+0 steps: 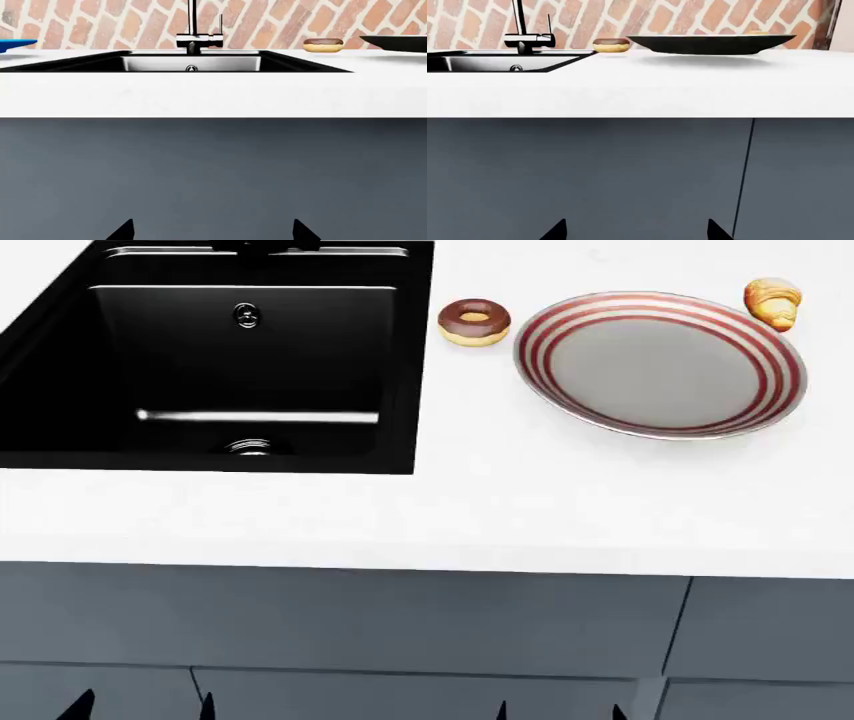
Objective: Place the pastries on the plates.
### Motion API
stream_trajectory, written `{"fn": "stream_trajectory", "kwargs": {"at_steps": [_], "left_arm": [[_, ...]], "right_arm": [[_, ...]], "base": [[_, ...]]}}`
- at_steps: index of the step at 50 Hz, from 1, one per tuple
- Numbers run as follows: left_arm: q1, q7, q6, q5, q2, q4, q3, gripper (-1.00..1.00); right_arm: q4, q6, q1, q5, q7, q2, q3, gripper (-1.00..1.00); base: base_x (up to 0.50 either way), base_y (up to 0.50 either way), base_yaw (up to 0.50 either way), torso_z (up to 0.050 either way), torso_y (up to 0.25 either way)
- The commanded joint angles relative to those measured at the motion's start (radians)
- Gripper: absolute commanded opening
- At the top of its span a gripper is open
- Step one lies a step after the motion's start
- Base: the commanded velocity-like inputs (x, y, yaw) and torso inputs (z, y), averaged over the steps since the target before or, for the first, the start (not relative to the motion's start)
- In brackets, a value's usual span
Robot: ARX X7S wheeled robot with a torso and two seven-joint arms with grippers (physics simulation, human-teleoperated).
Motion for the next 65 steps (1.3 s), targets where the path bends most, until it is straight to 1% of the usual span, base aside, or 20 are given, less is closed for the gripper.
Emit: {"fn": "stream_trajectory", "kwargs": {"at_steps": [1,6,15,19,20,23,26,30,31,33,39,41,45,48,54,59,64,65], "left_arm": [[0.020,-0.011,0.015,-0.030,-0.020,0.003,0.004,1.00],[-0.001,-0.043,0.002,-0.028,-0.030,0.003,0.036,1.00],[-0.013,-0.076,-0.014,-0.033,-0.049,-0.001,0.067,1.00],[0.010,-0.064,0.033,-0.044,-0.064,0.016,0.082,1.00],[-0.003,-0.072,0.077,-0.034,-0.061,-0.045,0.086,1.00],[-0.010,-0.080,0.022,-0.054,-0.061,0.011,0.084,1.00],[-0.010,-0.086,0.027,-0.055,-0.066,0.006,0.091,1.00],[-0.007,-0.094,0.017,-0.059,-0.073,0.020,0.097,1.00],[-0.012,-0.099,0.015,-0.057,-0.073,0.017,0.098,1.00],[-0.003,-0.102,0.017,-0.063,-0.079,0.025,0.094,1.00],[0.004,-0.113,0.014,-0.072,-0.088,0.041,0.096,1.00],[-0.001,-0.113,0.039,-0.076,-0.089,0.009,0.096,1.00],[-0.007,-0.127,0.001,-0.074,-0.089,0.039,0.104,1.00],[-0.001,-0.131,0.011,-0.078,-0.097,0.036,0.104,1.00],[-0.010,-0.146,-0.013,-0.082,-0.099,0.054,0.114,1.00],[0.004,-0.147,0.008,-0.092,-0.111,0.049,0.113,1.00],[0.009,-0.152,0.010,-0.097,-0.118,0.052,0.116,1.00],[0.006,-0.163,-0.008,-0.080,-0.122,0.045,0.121,1.00]], "right_arm": [[0.002,-0.010,0.000,0.040,0.024,0.011,-0.008,1.00],[-0.003,-0.027,-0.004,0.042,0.041,0.035,-0.048,1.00],[-0.010,-0.010,0.002,0.047,0.064,0.059,-0.071,1.00],[-0.011,-0.001,0.013,0.051,0.070,0.067,-0.078,1.00],[-0.015,-0.006,0.005,0.052,0.073,0.067,-0.080,1.00],[-0.014,-0.011,0.005,0.056,0.076,0.069,-0.082,1.00],[-0.015,-0.029,-0.013,0.051,0.081,0.072,-0.095,1.00],[-0.023,0.001,0.007,0.064,0.084,0.078,-0.095,1.00],[-0.027,-0.015,-0.013,0.054,0.088,0.078,-0.106,1.00],[-0.016,-0.004,0.007,0.061,0.088,0.082,-0.104,1.00],[-0.019,-0.022,-0.013,0.062,0.102,0.086,-0.114,1.00],[-0.026,-0.015,-0.012,0.063,0.104,0.089,-0.116,1.00],[-0.018,-0.020,-0.009,0.069,0.110,0.093,-0.118,1.00],[-0.021,-0.015,-0.004,0.072,0.113,0.098,-0.123,1.00],[-0.018,-0.016,-0.001,0.079,0.119,0.106,-0.129,1.00],[-0.026,-0.025,-0.014,0.078,0.127,0.110,-0.138,1.00],[-0.023,-0.021,-0.010,0.077,0.135,0.114,-0.145,1.00],[-0.019,-0.018,-0.003,0.080,0.135,0.116,-0.145,1.00]], "base": [[0.00,0.00,0.00,0.000,0.000],[0.00,0.00,0.00,0.000,0.000],[0.00,0.00,0.00,0.000,0.000],[0.00,0.00,0.00,0.000,0.000],[0.00,0.00,0.00,0.000,0.000],[0.00,0.00,0.00,0.000,0.000],[0.00,0.00,0.00,0.000,0.000],[0.00,-0.05,0.00,0.000,0.000],[0.00,-0.27,0.00,0.000,0.000],[0.00,-0.50,0.00,0.000,0.000],[-0.02,-0.50,0.00,0.000,0.000],[-0.03,-0.50,0.00,0.000,0.000],[-0.03,-0.50,0.00,0.000,0.000],[-0.01,-0.50,0.00,0.000,0.000],[0.00,-0.50,0.00,0.000,0.000],[0.00,-0.49,0.00,0.000,0.000],[0.00,-0.03,0.00,0.000,0.000],[0.00,0.00,0.00,0.000,0.000]]}}
